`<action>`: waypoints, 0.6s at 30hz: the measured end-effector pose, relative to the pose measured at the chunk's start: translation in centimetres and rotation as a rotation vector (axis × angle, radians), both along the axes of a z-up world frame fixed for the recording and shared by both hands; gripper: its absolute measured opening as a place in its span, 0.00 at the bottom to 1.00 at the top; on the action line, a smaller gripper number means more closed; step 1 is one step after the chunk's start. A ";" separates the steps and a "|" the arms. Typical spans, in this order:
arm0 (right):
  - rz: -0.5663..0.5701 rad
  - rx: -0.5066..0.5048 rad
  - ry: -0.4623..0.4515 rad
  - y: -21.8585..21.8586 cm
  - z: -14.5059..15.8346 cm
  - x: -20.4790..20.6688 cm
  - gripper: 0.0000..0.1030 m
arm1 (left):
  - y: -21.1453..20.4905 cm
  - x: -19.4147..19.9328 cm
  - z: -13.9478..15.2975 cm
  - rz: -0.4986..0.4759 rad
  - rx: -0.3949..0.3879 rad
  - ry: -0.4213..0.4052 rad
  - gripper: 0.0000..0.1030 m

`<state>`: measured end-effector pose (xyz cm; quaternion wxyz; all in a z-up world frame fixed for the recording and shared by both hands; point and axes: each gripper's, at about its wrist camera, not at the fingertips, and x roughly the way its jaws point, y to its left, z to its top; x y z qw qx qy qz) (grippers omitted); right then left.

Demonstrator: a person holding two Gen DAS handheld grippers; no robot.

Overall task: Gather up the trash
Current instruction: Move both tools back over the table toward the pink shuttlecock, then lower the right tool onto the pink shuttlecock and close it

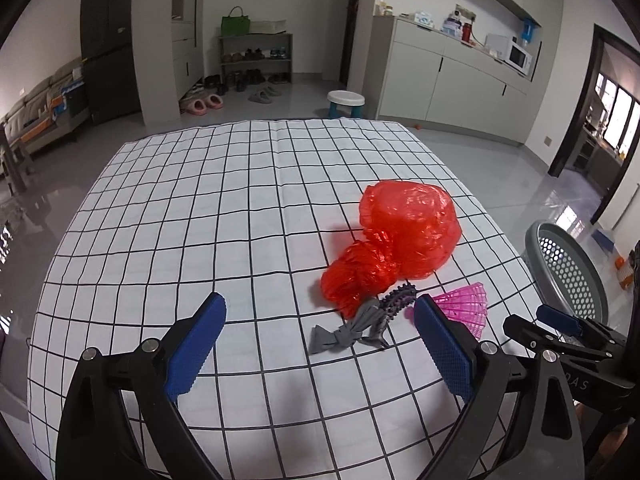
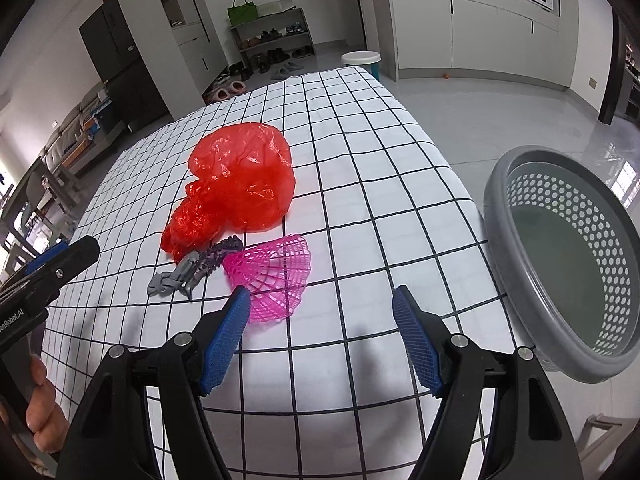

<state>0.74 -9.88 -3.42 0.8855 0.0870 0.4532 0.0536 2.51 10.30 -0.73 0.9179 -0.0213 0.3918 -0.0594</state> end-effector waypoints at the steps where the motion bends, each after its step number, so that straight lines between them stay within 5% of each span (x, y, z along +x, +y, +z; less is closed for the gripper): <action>1: 0.001 0.000 0.002 0.0 0.0 0.0 0.68 | 0.1 0.0 0.0 0.002 -0.002 -0.001 0.90; 18: 0.049 -0.021 -0.025 0.8 0.9 1.4 0.68 | 0.1 0.0 0.0 0.010 -0.011 0.016 0.90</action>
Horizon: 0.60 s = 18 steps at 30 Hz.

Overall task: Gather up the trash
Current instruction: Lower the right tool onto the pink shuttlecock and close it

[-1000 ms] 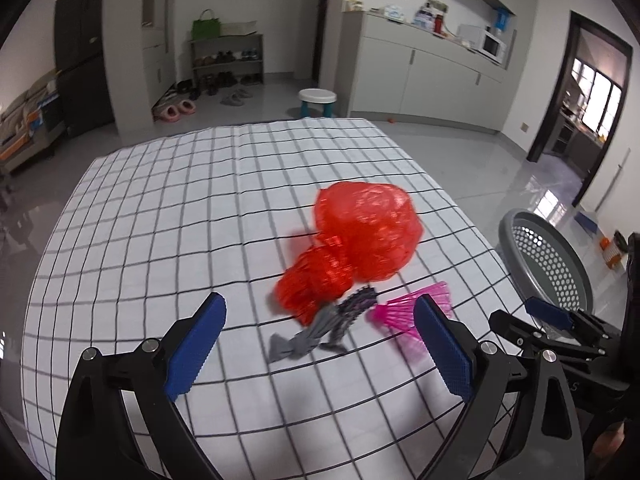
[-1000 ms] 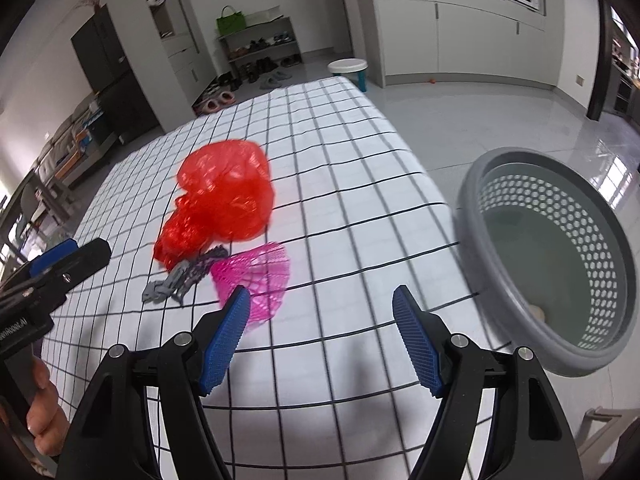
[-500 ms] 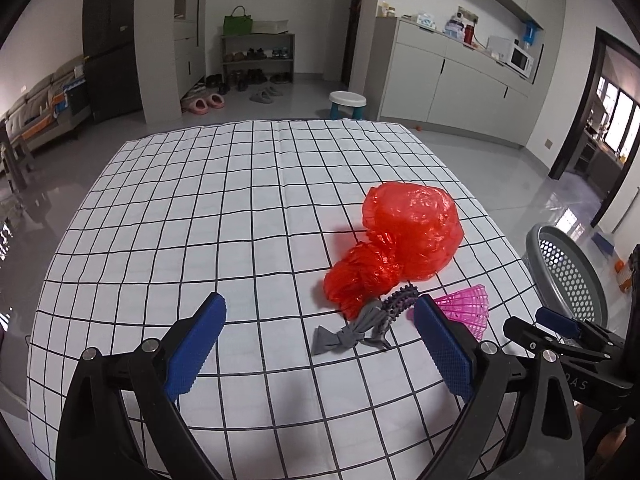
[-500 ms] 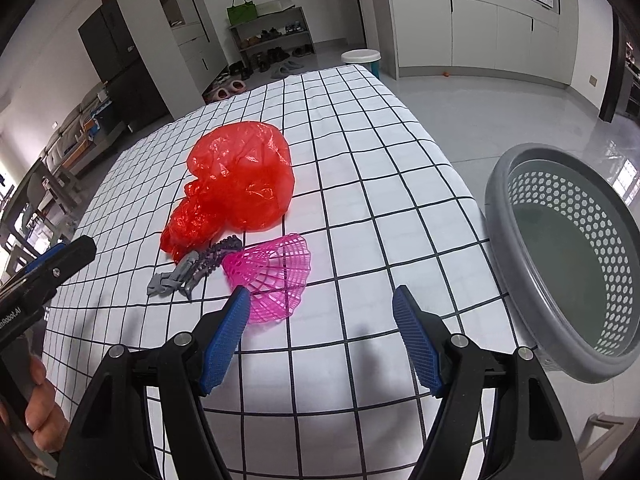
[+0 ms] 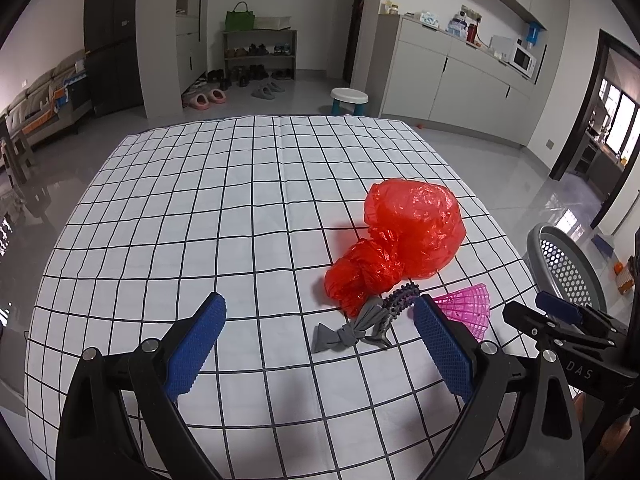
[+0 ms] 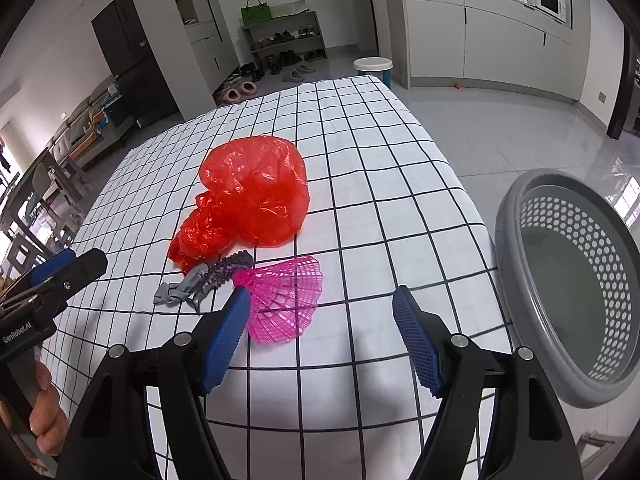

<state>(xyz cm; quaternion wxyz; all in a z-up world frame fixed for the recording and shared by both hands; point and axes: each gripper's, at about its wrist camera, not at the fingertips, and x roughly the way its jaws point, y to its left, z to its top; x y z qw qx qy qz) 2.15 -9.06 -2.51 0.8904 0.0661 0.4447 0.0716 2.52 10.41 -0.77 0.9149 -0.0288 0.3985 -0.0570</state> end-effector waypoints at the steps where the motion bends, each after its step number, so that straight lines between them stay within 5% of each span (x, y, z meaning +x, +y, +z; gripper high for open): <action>1: 0.004 0.000 0.001 0.0 0.0 0.2 0.68 | 0.0 0.0 0.0 0.000 0.000 0.001 0.90; 18: 0.044 0.033 -0.004 0.3 0.2 3.5 0.71 | 0.2 0.8 -0.5 0.026 0.016 0.014 0.90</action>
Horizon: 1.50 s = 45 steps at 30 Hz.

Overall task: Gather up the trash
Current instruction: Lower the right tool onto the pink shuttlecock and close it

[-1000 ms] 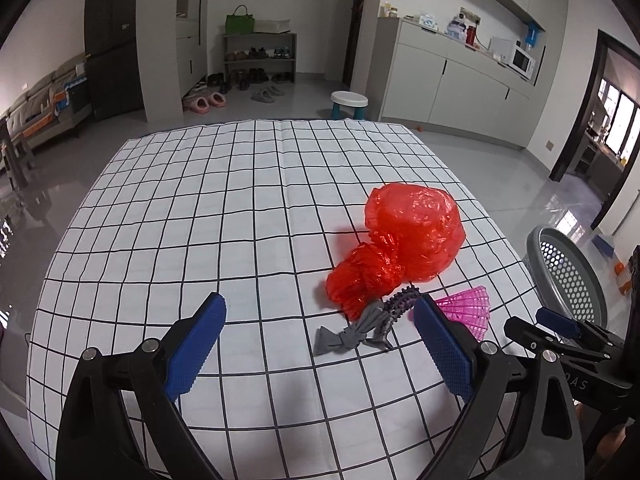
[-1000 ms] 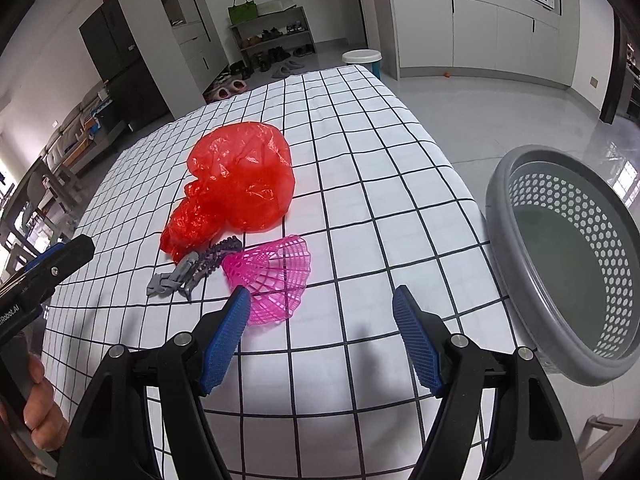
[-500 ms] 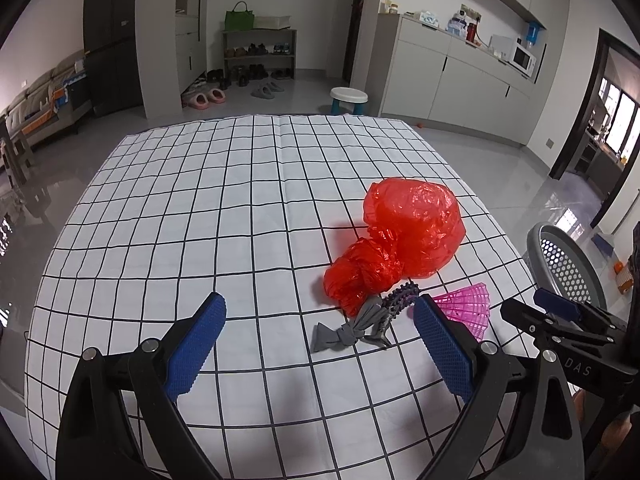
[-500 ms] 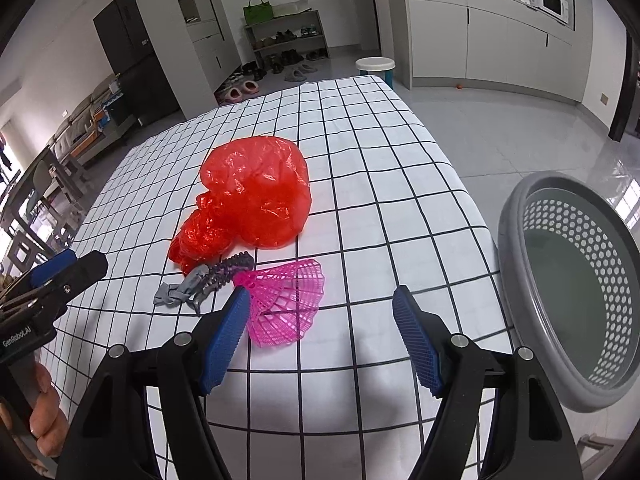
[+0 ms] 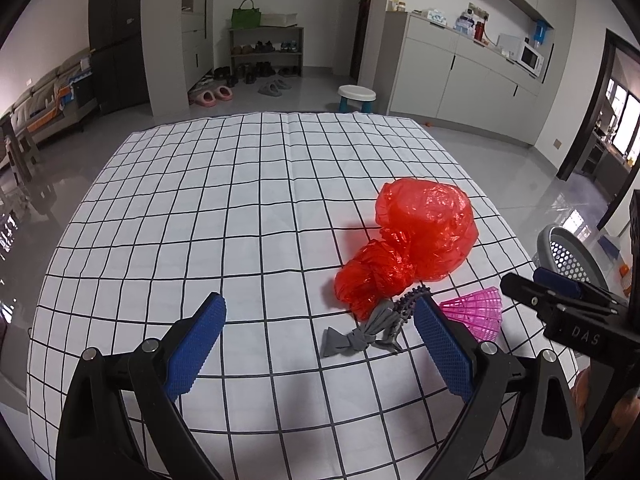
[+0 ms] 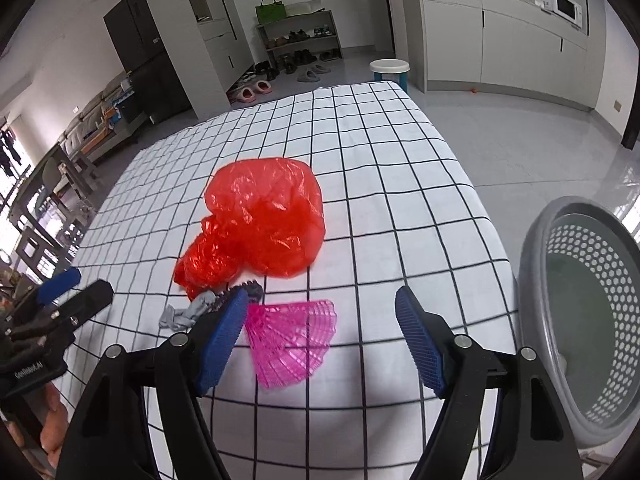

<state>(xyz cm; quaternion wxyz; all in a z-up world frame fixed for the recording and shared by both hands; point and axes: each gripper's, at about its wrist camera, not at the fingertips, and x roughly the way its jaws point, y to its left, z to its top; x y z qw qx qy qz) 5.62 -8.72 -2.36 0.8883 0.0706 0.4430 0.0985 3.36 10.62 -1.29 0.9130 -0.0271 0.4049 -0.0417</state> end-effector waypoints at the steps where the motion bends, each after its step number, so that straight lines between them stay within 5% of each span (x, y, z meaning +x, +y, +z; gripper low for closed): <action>1: -0.004 -0.004 0.000 0.0 -0.1 0.3 0.71 | 0.0 0.0 0.0 0.001 0.002 0.001 0.90; 12: -0.052 -0.055 0.059 -0.7 -1.5 2.9 0.71 | 0.8 0.0 -0.7 0.023 0.002 0.014 0.90; 20: -0.005 -0.038 0.105 0.3 -2.8 0.8 0.71 | 0.6 0.0 -0.9 0.018 0.003 0.020 0.90; 45: 0.108 -0.100 0.073 3.6 -3.3 -0.9 0.72 | 2.7 0.0 -1.0 0.064 -0.005 0.026 0.90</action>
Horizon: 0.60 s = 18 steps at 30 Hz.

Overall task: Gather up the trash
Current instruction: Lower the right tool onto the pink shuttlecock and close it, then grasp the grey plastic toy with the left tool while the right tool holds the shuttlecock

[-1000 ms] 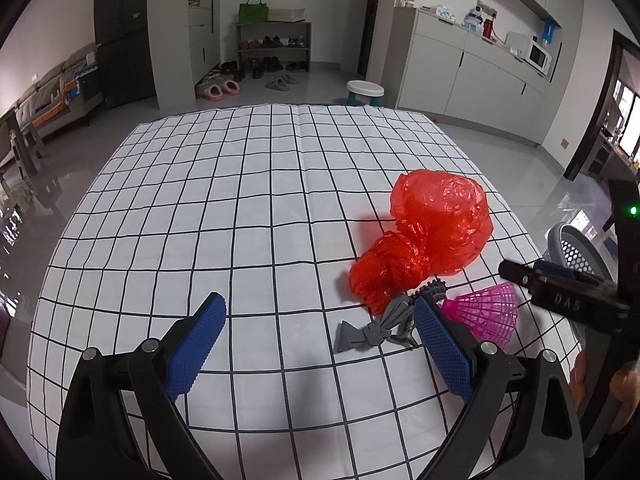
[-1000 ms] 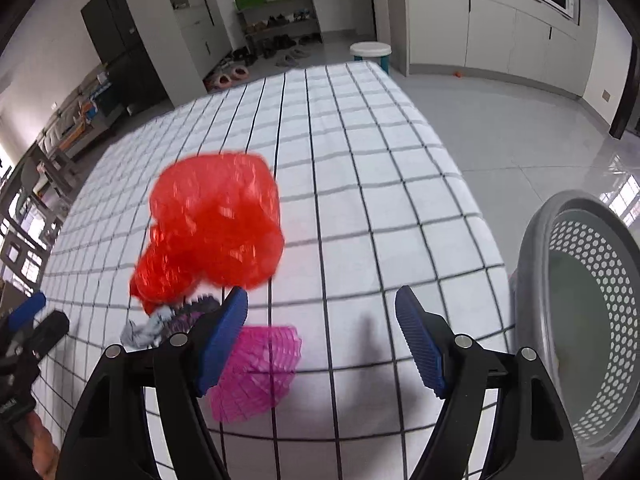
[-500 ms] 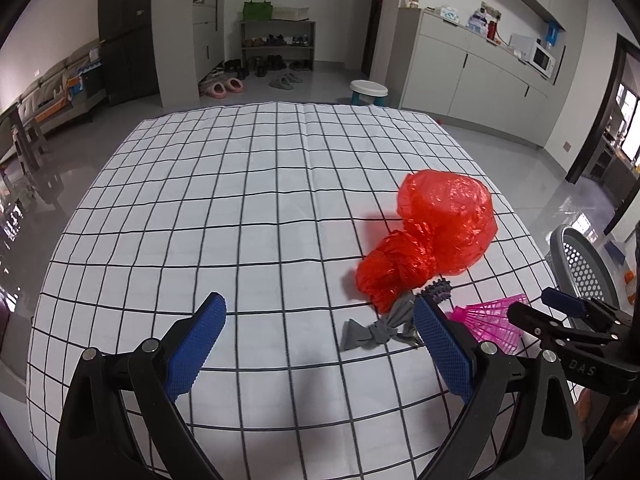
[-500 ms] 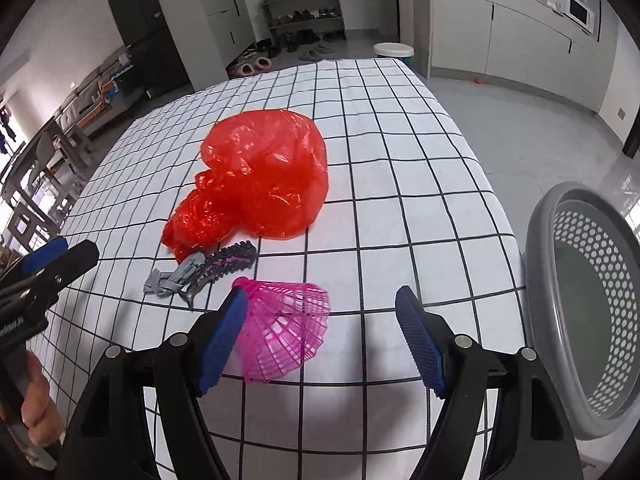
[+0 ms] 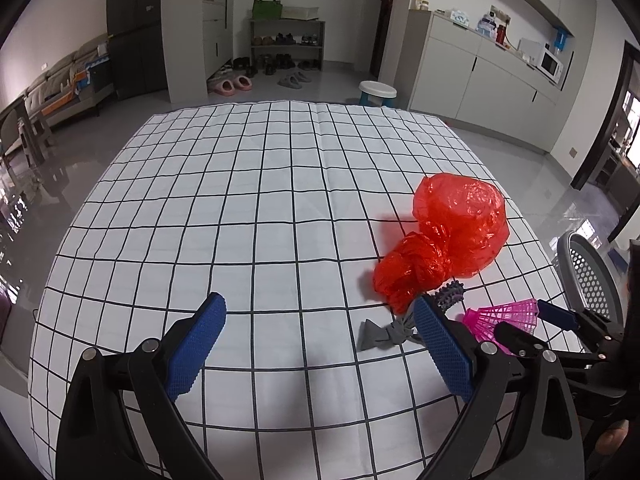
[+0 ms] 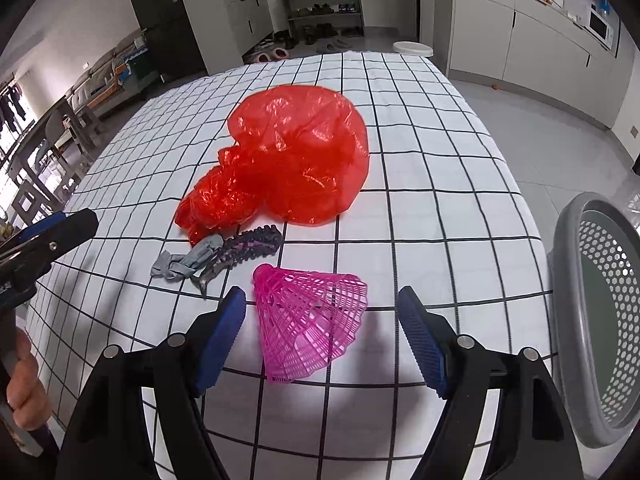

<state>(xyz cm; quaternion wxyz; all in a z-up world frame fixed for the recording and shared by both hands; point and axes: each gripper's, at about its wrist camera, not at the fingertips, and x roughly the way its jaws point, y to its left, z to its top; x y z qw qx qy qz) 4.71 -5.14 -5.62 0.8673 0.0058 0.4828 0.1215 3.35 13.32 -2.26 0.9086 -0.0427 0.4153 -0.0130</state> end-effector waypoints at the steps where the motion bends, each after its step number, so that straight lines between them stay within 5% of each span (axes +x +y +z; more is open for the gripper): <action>1: 0.002 -0.004 0.001 0.3 -0.2 0.0 0.72 | 0.0 0.0 -0.1 0.000 0.000 0.001 0.90; 8: 0.004 -0.040 -0.009 1.7 -1.0 0.2 0.72 | 0.0 0.0 -0.3 0.001 0.000 0.009 0.90; 10: 0.006 -0.061 -0.017 2.0 -1.1 0.2 0.61 | 0.0 0.0 -0.3 0.002 0.000 0.010 0.90; 18: 0.007 -0.040 -0.043 1.3 -0.4 -0.3 0.41 | -0.2 -0.1 -0.8 -0.003 0.005 0.027 0.90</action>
